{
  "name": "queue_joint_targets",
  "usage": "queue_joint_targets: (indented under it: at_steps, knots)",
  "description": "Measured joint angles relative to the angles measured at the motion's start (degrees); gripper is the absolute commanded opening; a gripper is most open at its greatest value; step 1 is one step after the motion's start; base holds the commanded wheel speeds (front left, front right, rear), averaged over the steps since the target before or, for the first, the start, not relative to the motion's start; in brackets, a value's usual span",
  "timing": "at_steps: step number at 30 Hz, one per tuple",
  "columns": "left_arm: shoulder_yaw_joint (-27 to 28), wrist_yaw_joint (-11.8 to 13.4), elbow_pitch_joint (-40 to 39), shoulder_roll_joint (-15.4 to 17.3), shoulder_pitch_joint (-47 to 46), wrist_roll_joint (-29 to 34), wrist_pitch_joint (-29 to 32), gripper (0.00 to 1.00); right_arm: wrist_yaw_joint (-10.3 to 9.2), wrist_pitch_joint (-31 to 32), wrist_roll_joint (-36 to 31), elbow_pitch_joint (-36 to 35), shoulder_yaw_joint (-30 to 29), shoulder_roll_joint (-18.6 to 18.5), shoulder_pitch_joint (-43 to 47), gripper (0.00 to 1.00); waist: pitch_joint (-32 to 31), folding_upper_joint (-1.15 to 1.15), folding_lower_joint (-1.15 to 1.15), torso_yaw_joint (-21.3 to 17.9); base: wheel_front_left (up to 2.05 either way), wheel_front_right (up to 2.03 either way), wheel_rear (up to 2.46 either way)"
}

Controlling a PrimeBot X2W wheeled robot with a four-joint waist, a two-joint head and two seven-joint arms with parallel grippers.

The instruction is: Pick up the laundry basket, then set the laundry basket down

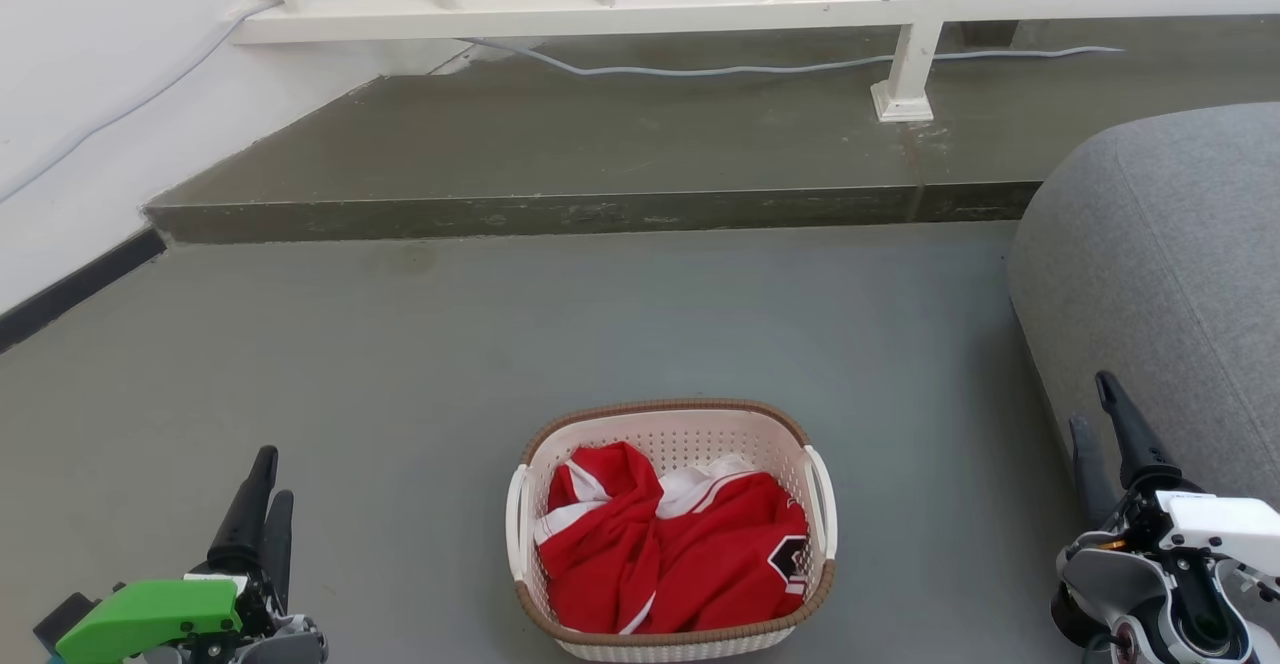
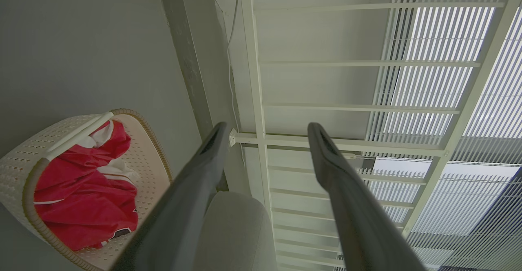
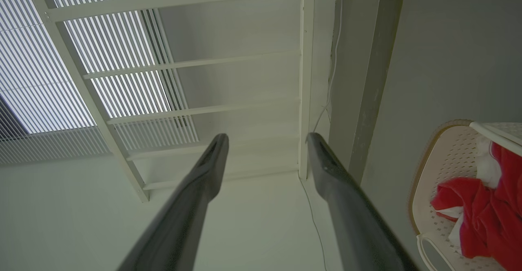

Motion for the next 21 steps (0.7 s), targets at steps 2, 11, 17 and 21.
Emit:
queue_joint_targets:
  at_steps: [2, 11, 17, 21]
  knots:
    - [-0.07, 0.00, -0.07, 0.00, -0.01, 0.00, -0.04, 1.00, 0.00, -0.08, -0.04, -0.08, 0.00, 0.00, 0.00, 1.00, 0.02, 0.00, 0.00, 0.00, 0.00, 0.00, 0.00]
    - [-1.18, 0.00, -1.23, 0.00, -0.22, 0.93, -1.55, 1.00, 0.00, -1.51, -1.88, -0.88, 0.24, -0.10, -0.12, 1.00, 0.18, 0.00, 0.00, 0.04, 0.00, 0.00, 0.00]
    - [-2.16, 0.00, -2.38, 0.32, -1.26, 3.98, -2.98, 1.00, 0.01, -2.91, -4.33, -1.43, 0.99, -0.82, -0.29, 1.00, 0.35, 0.00, 0.00, 0.11, 0.00, 0.00, 0.00]
    - [-3.53, 0.00, -3.38, 1.21, -1.59, 7.44, -3.98, 1.00, 0.01, -4.09, -7.36, -1.80, 1.69, -1.83, -0.65, 1.00, 0.44, 0.00, 0.00, 0.15, 0.00, 0.00, 0.00]
